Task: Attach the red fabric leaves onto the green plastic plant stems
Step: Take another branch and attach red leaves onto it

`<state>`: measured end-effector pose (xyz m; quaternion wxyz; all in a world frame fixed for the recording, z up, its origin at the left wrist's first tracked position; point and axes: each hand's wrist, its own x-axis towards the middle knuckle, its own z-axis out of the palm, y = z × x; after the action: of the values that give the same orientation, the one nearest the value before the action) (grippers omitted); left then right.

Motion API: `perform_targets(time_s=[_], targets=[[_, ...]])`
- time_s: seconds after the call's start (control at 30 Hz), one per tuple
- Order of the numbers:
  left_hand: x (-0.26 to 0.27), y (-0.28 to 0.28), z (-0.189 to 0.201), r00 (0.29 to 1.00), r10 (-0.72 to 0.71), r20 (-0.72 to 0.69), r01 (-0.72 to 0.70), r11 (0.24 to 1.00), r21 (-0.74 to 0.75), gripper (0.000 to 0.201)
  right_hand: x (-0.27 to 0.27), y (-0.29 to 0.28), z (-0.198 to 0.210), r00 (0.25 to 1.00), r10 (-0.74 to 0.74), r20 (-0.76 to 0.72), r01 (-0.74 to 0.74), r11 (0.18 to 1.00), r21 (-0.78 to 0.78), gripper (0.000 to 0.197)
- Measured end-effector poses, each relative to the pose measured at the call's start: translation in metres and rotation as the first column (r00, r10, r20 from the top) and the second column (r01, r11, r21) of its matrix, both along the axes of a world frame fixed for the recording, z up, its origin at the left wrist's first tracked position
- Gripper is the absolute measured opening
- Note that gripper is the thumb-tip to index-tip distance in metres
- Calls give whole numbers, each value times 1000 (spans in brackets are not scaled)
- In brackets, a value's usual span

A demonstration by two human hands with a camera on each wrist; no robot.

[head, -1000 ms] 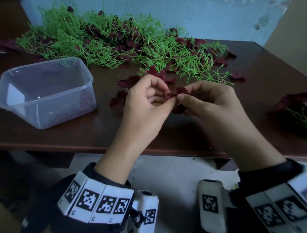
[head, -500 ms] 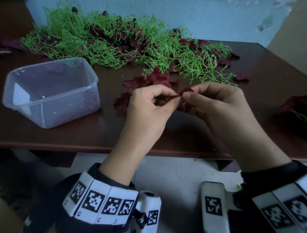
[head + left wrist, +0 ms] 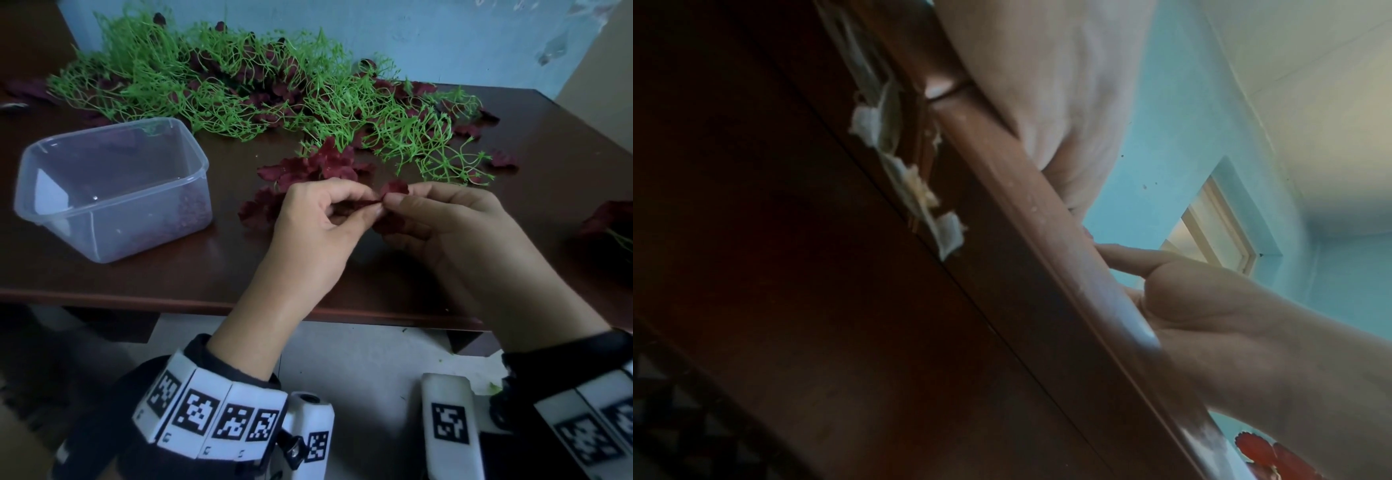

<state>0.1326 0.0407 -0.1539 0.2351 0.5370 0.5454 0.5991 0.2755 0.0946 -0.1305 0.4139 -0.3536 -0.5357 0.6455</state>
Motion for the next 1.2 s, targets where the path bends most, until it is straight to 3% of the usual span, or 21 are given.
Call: perform_targets(time_s=[0.07, 0.23, 0.4, 0.5, 0.57, 0.7, 0.8, 0.93, 1.2], targets=[[1, -1, 1, 1000, -12, -11, 12, 1000, -18, 15, 0, 0, 0, 999, -29, 12, 29, 999, 36, 14], [3, -7, 6, 999, 24, -29, -25, 1000, -7, 9, -2, 0, -2, 981, -146, 125, 111, 961, 253, 9], [-11, -11, 22, 968, 231, -96, -208, 957, 204, 8, -5, 1, -1, 980, -177, 88, 148, 951, 272, 10], [-28, -14, 29, 893, 403, -203, -351, 903, 247, 10, -7, -2, 1, 983, -178, 53, 157, 948, 278, 9], [-40, -16, 29, 861, 425, -277, -386, 903, 186, 13, -9, -4, 2, 981, -190, 36, 172, 943, 286, 8], [-47, -20, 22, 827, 313, -467, -378, 924, -50, 27, -13, -7, 3, 978, -207, 31, 188, 934, 303, 9], [-44, -20, 19, 807, 268, -526, -372, 923, -100, 30, -16, -7, 2, 977, -211, 27, 193, 936, 295, 13], [-46, -18, 17, 812, 298, -503, -385, 920, -77, 30, -20, -7, 0, 985, -175, -1, 169, 949, 266, 10], [-52, -15, 12, 931, 253, -264, -280, 958, -68, 18, -21, -7, 3, 985, -152, -79, 162, 978, 133, 22]])
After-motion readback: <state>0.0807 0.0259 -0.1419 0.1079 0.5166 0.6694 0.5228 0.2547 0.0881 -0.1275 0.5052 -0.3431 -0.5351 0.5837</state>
